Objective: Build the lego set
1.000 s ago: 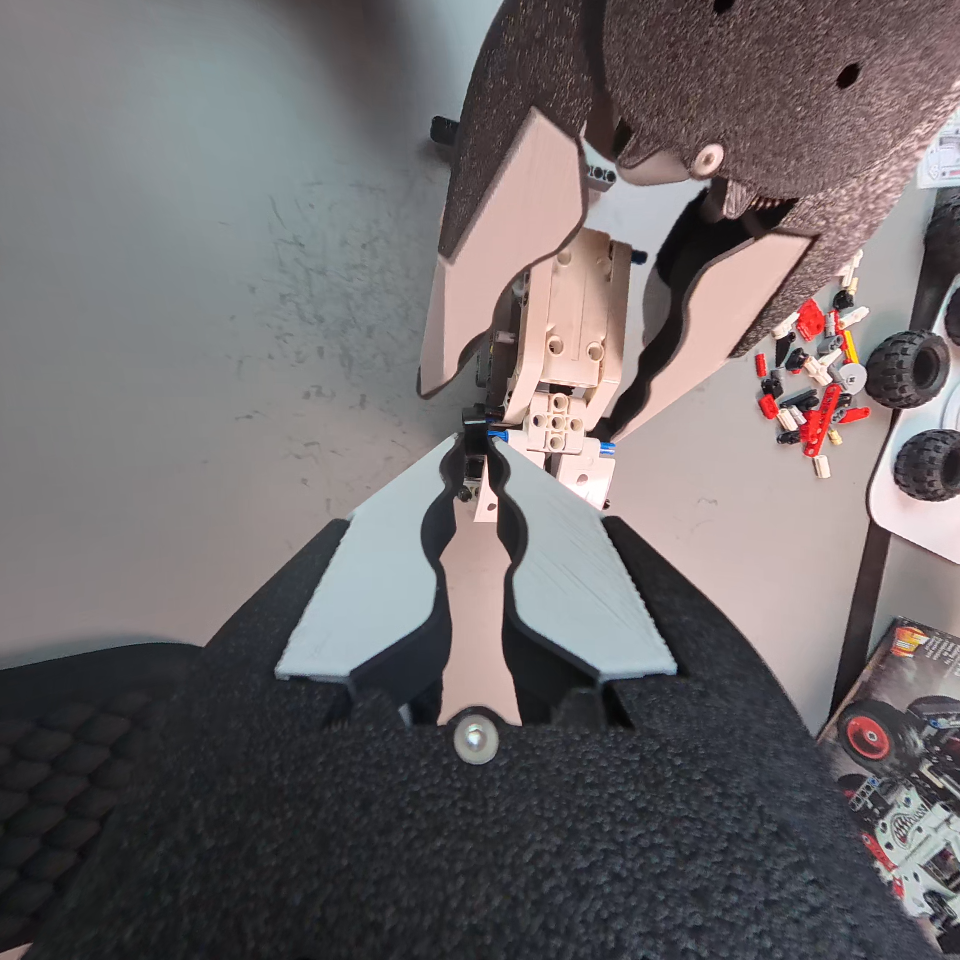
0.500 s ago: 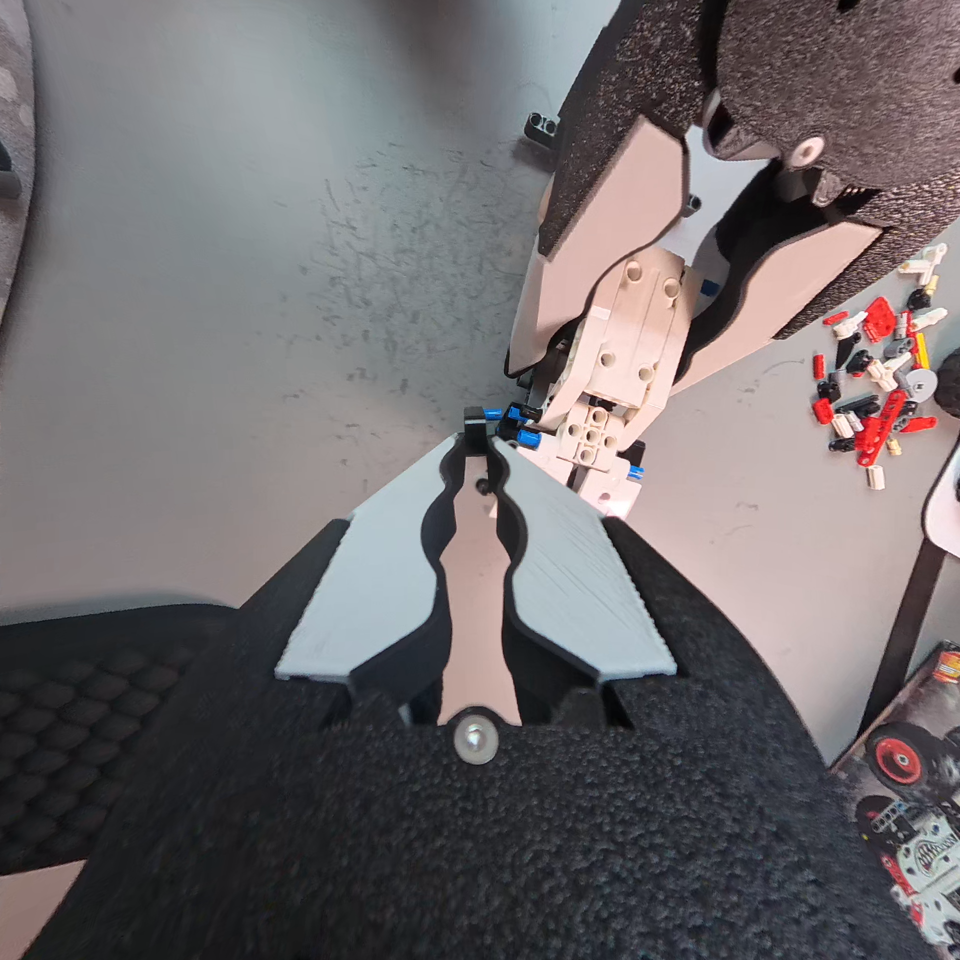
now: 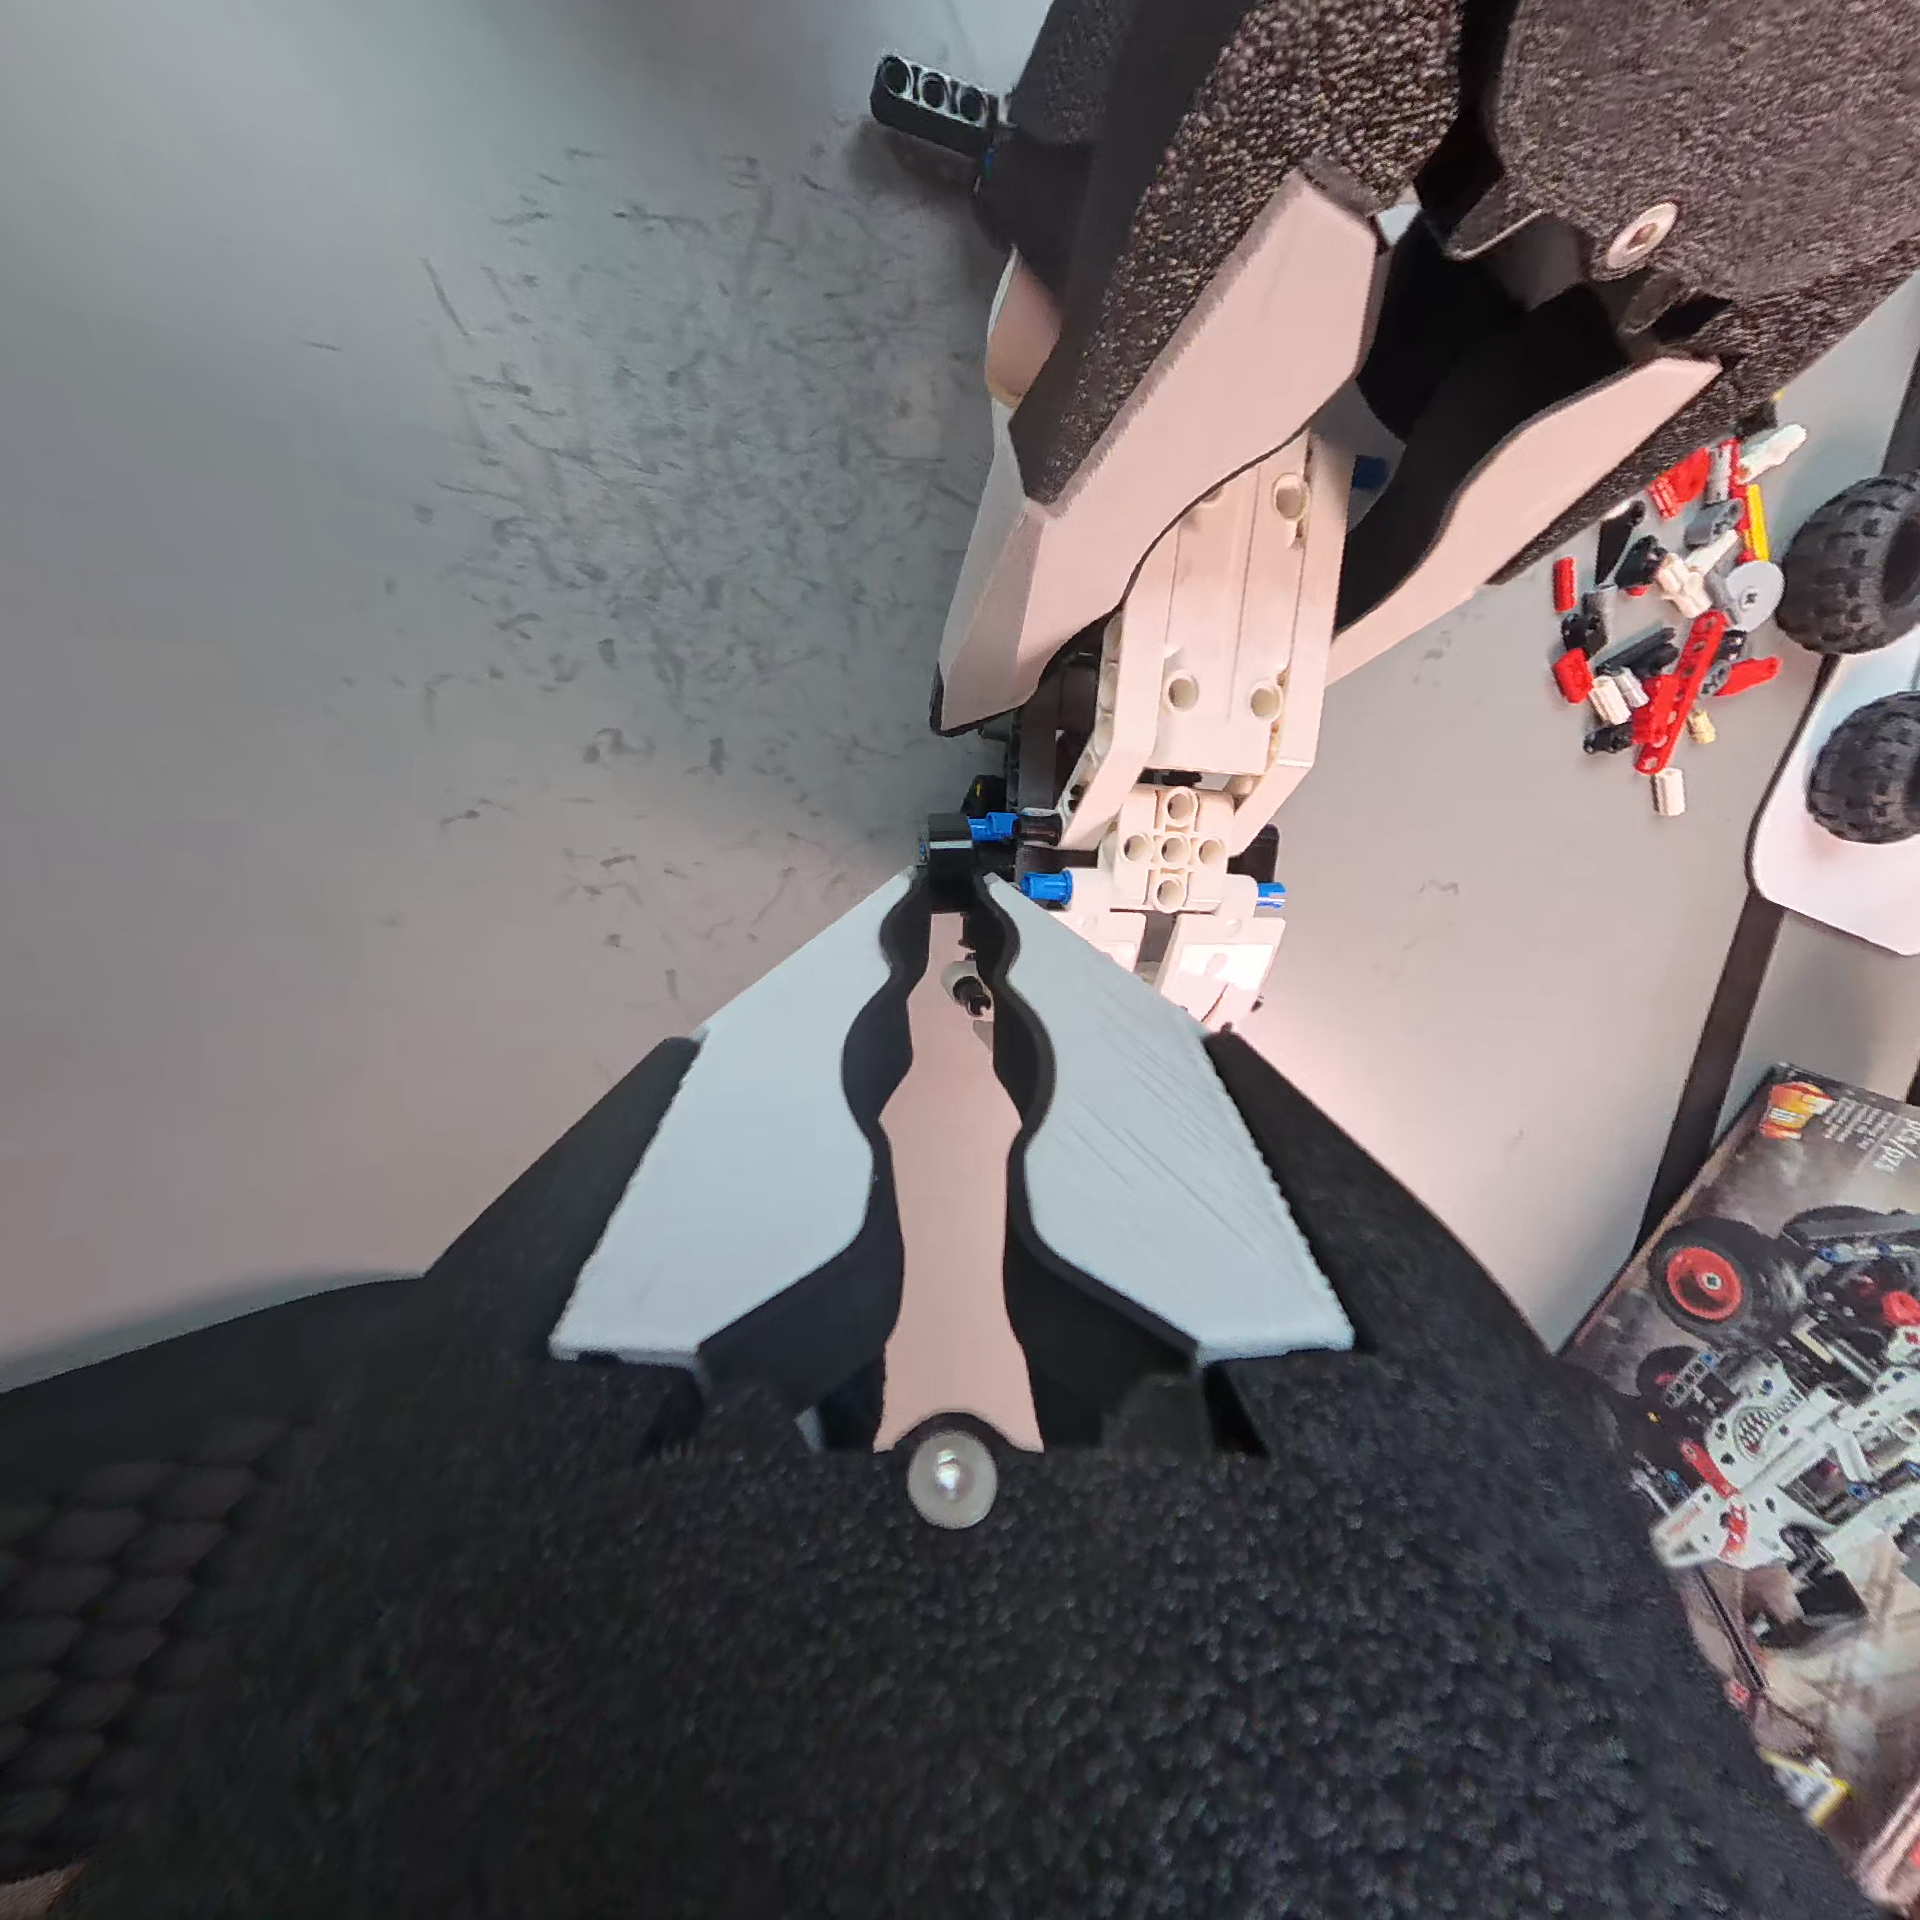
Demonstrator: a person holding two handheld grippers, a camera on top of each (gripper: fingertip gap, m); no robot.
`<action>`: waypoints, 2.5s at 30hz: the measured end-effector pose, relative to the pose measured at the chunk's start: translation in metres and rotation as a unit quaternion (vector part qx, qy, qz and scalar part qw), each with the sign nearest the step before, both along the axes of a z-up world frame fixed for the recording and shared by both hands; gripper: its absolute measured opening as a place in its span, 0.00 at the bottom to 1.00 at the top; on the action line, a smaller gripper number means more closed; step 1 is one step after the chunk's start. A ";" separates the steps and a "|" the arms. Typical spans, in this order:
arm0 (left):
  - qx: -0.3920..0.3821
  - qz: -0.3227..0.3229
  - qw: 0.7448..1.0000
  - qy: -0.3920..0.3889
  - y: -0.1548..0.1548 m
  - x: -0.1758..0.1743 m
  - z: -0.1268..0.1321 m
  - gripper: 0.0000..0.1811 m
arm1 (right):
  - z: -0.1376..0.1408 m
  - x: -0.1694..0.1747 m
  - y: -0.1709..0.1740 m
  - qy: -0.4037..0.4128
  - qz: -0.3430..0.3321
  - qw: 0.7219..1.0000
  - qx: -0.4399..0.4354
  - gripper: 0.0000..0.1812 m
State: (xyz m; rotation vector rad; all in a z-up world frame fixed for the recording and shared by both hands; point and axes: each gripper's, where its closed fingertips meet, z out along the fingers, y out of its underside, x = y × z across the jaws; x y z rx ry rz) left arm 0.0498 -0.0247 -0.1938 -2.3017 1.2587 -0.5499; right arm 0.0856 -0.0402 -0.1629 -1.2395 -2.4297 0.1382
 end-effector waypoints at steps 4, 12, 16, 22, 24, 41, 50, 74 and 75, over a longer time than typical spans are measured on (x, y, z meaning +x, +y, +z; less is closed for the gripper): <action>-0.003 -0.004 1.000 -0.002 -0.001 0.001 -0.001 0.34 | 0.000 -0.002 0.001 0.018 -0.021 0.999 0.021 0.04; 0.024 -0.035 0.999 0.033 -0.005 0.005 -0.006 0.36 | -0.002 -0.001 0.006 0.037 -0.005 0.998 0.057 0.04; 0.027 -0.040 0.998 0.028 -0.005 0.005 -0.006 0.36 | -0.002 -0.001 0.006 0.032 0.021 0.998 0.058 0.04; 0.032 -0.047 0.998 0.029 -0.005 0.005 -0.006 0.36 | -0.003 0.000 0.007 0.014 0.021 0.998 0.061 0.04; 0.034 -0.049 0.998 0.029 -0.005 0.005 -0.006 0.36 | -0.003 0.000 0.007 0.009 0.021 0.998 0.059 0.04; 0.023 -0.040 0.999 0.020 -0.005 0.005 -0.006 0.36 | 0.004 0.000 0.009 0.042 0.012 0.996 0.078 0.05; 0.023 -0.041 0.999 0.016 -0.006 0.007 -0.005 0.36 | 0.007 0.001 0.009 0.063 0.006 0.995 0.074 0.05; 0.033 -0.045 0.998 0.020 -0.006 0.007 -0.006 0.38 | 0.006 -0.001 0.012 0.177 0.010 0.978 0.114 0.05; 0.033 -0.046 0.998 0.020 -0.007 0.007 -0.006 0.38 | 0.006 -0.001 0.012 0.182 0.012 0.976 0.123 0.05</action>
